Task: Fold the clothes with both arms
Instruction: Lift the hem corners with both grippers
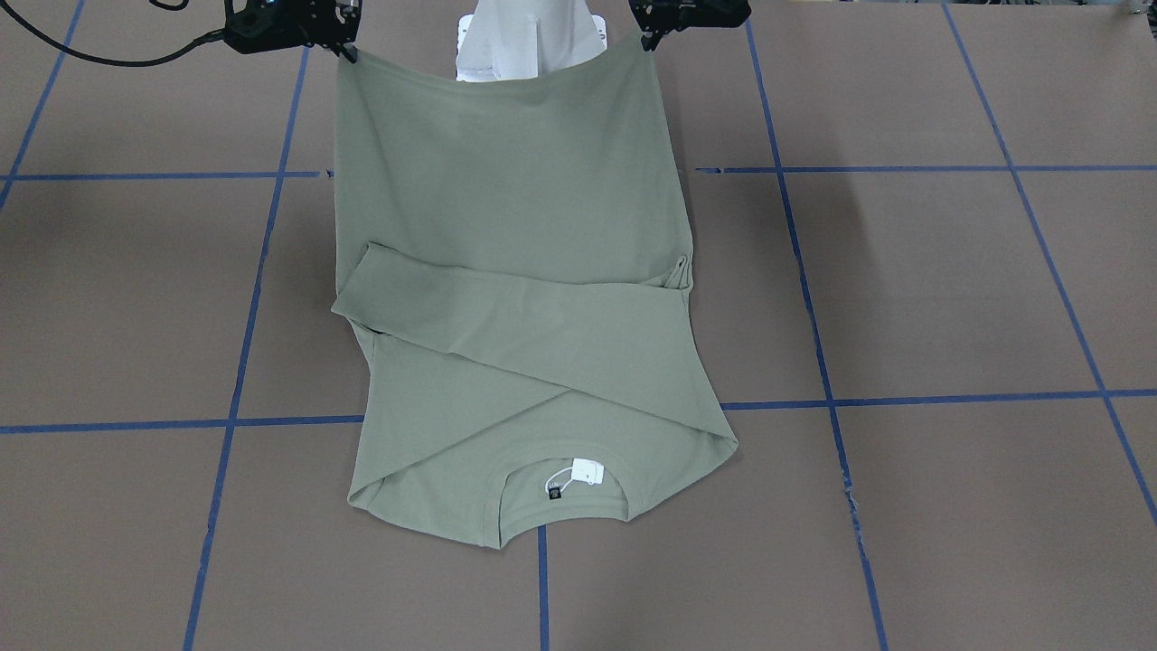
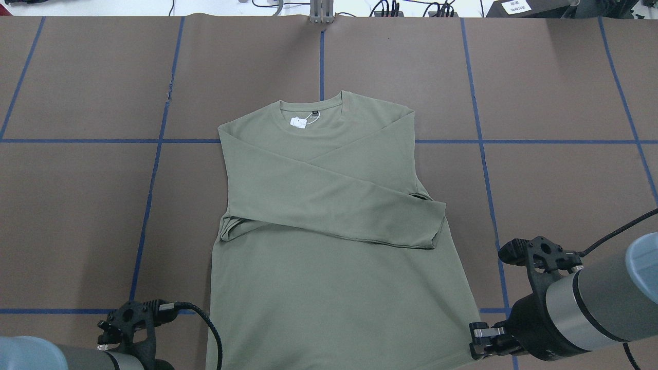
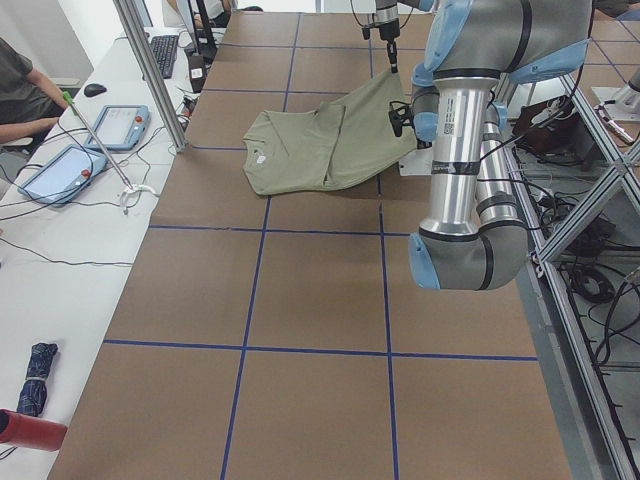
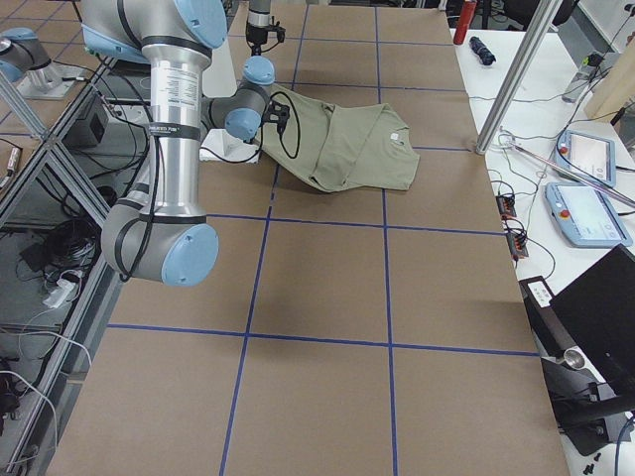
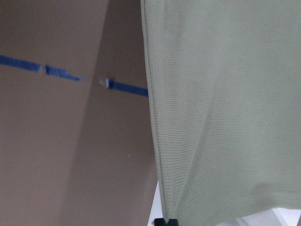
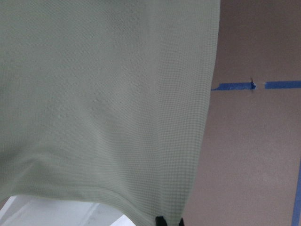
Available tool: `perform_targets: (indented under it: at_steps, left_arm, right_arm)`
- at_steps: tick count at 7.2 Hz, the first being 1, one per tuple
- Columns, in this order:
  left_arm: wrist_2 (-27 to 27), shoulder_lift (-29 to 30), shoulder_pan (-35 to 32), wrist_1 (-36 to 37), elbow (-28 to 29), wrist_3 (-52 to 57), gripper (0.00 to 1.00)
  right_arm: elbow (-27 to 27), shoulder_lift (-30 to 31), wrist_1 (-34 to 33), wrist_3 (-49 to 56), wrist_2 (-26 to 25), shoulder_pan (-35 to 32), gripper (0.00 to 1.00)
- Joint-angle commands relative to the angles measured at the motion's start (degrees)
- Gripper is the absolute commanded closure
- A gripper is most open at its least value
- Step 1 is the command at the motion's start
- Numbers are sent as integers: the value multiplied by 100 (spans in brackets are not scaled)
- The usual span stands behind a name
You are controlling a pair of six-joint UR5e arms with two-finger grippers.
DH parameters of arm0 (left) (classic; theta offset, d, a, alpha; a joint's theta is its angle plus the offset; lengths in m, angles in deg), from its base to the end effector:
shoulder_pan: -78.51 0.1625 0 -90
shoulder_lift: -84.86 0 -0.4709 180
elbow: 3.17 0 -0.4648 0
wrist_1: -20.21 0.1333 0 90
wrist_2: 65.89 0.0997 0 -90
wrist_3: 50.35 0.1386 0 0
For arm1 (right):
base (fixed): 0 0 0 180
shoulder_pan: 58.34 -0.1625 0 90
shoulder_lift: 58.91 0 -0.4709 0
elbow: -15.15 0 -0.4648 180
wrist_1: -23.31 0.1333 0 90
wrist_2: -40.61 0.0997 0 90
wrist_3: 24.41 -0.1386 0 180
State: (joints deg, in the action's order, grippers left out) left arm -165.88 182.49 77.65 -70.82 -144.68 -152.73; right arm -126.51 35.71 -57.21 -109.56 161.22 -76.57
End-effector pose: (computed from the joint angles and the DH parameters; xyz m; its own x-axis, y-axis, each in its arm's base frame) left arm 0.4673 -0.1163 0.2116 0.5149 -0.2189 -0.8288 -0.0259 0.9624 -0.2703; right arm -0.3919 -0.1951 0.2744 0.5107 0.0916 0.8548 0.1780 0.9615 -0.2094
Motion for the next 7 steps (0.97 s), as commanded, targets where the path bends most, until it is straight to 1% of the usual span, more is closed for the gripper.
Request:
perform_targets:
  at_steps: [1,2,3,4,5,6,7]
  left_arm:
    - [-11,11,-132,235,-123,-10,100]
    - [-37,28,-455,235,-123,60,100]
    - [-46,37,-859,235,-105,130,100]
    - [-46,72,-1272,244,-96,174,100]
    - [-133,151,-1876,261,17,593,100]
    - [-578,213,-2552,427,175,1241,100]
    - [-765,483,-3037,481,455,1560,100]
  right_arm:
    - [94,-65,10,76,86,-484,100]
    - [199,-188,27,103,94,-914,100]
    - [418,-476,36,103,77,-1258,100]
    - [855,-905,45,103,60,-1610,100]
    - [1216,-1232,45,121,59,-1900,100]
    - [1428,-1418,54,191,68,-2243,100]
    - [1700,-1715,54,191,68,-2542,100]
